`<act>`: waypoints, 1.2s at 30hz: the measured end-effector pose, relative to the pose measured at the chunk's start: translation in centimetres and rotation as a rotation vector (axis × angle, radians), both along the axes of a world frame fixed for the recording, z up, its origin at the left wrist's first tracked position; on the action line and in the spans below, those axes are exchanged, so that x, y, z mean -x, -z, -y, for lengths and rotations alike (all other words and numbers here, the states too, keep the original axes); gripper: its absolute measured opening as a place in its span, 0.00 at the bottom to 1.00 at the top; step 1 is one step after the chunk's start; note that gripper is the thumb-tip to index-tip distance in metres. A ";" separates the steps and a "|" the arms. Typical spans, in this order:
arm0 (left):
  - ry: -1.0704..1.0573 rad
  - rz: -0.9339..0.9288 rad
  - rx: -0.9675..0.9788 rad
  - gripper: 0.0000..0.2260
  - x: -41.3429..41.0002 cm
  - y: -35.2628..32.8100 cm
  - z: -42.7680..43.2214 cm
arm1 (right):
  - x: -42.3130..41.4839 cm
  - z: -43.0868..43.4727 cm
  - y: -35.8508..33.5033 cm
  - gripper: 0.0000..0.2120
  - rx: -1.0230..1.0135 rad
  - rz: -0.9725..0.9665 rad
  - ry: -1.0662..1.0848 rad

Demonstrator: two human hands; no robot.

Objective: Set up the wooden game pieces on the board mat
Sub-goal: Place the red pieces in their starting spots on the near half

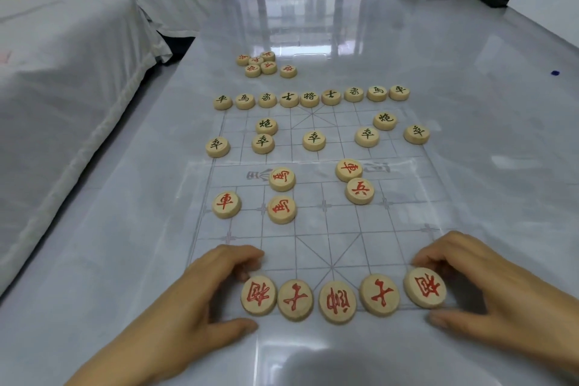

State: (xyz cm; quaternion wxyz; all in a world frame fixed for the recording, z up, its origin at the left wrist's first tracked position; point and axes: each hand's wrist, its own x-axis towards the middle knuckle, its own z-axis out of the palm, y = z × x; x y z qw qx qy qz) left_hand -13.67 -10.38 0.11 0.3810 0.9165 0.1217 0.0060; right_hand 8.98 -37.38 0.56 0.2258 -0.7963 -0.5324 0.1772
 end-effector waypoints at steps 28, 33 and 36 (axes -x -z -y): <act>-0.118 0.047 0.011 0.33 0.4 1.2 0.6 | 0.3 0.6 0.3 0.30 0.019 -0.125 0.029; -0.170 0.117 0.197 0.30 0.6 -0.2 0.1 | -0.9 -0.2 -0.6 0.29 -0.080 -0.109 0.139; -0.286 0.222 0.137 0.24 0.3 -0.8 -2.0 | -2.1 -1.7 -1.4 0.31 -0.086 -0.025 0.192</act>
